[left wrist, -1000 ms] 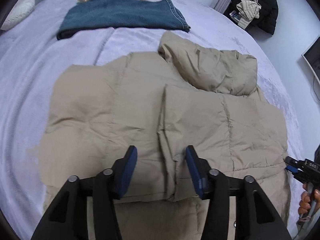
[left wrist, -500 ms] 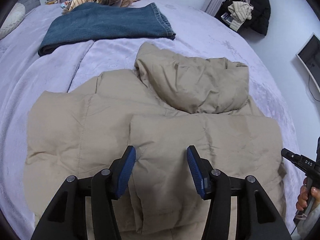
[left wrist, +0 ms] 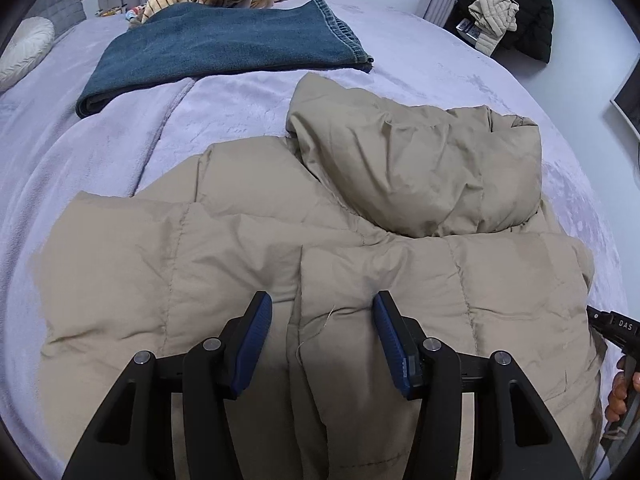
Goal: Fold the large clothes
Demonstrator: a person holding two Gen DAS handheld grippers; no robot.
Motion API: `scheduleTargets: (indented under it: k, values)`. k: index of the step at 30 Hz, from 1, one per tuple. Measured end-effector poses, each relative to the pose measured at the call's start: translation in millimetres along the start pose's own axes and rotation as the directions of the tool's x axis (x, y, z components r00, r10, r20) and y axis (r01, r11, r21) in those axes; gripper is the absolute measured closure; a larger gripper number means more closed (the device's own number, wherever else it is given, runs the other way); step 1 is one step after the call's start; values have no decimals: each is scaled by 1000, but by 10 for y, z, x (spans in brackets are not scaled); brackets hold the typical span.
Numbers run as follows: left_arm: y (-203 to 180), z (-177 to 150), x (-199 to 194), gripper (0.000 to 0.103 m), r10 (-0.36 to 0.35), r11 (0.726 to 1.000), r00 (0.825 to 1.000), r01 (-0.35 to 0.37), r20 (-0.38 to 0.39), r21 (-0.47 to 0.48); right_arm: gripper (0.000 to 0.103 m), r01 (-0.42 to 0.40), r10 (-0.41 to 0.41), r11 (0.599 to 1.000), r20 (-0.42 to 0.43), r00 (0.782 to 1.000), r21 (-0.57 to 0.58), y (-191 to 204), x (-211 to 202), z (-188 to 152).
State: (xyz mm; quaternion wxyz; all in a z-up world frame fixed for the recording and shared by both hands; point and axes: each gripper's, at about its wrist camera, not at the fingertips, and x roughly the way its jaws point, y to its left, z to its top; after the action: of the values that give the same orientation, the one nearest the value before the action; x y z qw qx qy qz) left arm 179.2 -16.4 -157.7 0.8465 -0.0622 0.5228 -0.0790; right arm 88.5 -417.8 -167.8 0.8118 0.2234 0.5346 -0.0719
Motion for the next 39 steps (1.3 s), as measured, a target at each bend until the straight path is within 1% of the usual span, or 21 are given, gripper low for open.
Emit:
scheduleTargets:
  k: [2, 4, 7, 10, 12, 13, 16, 18, 20, 21, 23, 24, 25, 28, 29, 32, 35, 36, 37, 39]
  values:
    - [0, -49, -125, 48, 27, 999, 1000, -27, 2, 23, 86, 6, -6, 1000, -4, 1000, -23, 23, -96, -32]
    - [5, -127, -251, 48, 46, 998, 999, -46, -1, 41, 86, 30, -30, 998, -3, 1000, -61, 61, -201, -104]
    - [23, -270, -403, 48, 65, 997, 998, -65, -11, 49, 80, 58, -57, 991, 7, 998, -118, 117, -395, -260]
    - [63, -400, -492, 48, 102, 994, 994, -101, -43, 28, 76, 71, -70, 987, 10, 997, -143, 145, -592, -401]
    - [68, -475, -589, 48, 105, 995, 993, -105, -61, 1, 70, 50, -52, 991, -17, 998, -120, 119, -702, -484]
    - [55, -515, -655, 48, 102, 995, 992, -102, -69, -6, 69, 33, -37, 994, -34, 999, -107, 102, -745, -527]
    - [-46, -606, -840, 48, 113, 994, 990, -113, -86, 4, 62, 7, -14, 996, -79, 997, -85, 65, -855, -667]
    - [-117, -663, -983, 48, 119, 993, 989, -118, -89, 16, 55, -6, -2, 997, -104, 995, -73, 51, -921, -758]
    - [-168, -714, -1119, 48, 118, 993, 989, -117, -92, 13, 50, -20, 13, 998, -119, 993, -62, 38, -997, -840]
    - [-189, -745, -1190, 47, 113, 994, 989, -113, -98, 2, 48, -25, 18, 998, -125, 992, -60, 37, -1029, -869]
    - [-220, -803, -1323, 8, 111, 993, 989, -114, -94, -26, 46, -35, 27, 998, -140, 990, -56, 30, -1092, -930]
    - [-234, -826, -1402, 5, 115, 992, 991, -118, -71, -40, 44, -39, 31, 998, -146, 989, -52, 23, -1120, -956]
    - [-257, -850, -1486, 5, 119, 991, 992, -122, -51, -48, 43, -44, 36, 998, -152, 988, -46, 11, -1152, -982]
    - [-323, -916, -1601, 4, 125, 990, 990, -129, -67, -60, 42, -55, 47, 998, -163, 985, -44, -3, -1235, -1028]
    - [-346, -952, -1634, 0, 126, 989, 989, -131, -74, -69, 41, -58, 50, 997, -167, 985, -45, -9, -1257, -1036]
    - [-427, -1066, -1715, 0, 126, 988, 988, -133, -87, -80, 34, -74, 66, 996, -175, 982, -41, -27, -1330, -1088]
    - [-508, -1200, -1775, 0, 135, 986, 984, -145, -114, -84, 32, -97, 86, 994, -193, 977, -47, -21, -1378, -1165]
    - [-532, -1246, -1790, 0, 139, 985, 982, -150, -125, -84, 26, -106, 93, 993, -202, 975, -51, -15, -1388, -1195]
    - [-552, -1288, -1807, 0, 141, 985, 981, -153, -135, -84, 23, -116, 102, 992, -208, 973, -55, -8, -1395, -1222]
    - [-580, -1384, -1835, 0, 150, 982, 976, -165, -157, -87, 22, -127, 110, 990, -224, 968, -63, 15, -1402, -1289]
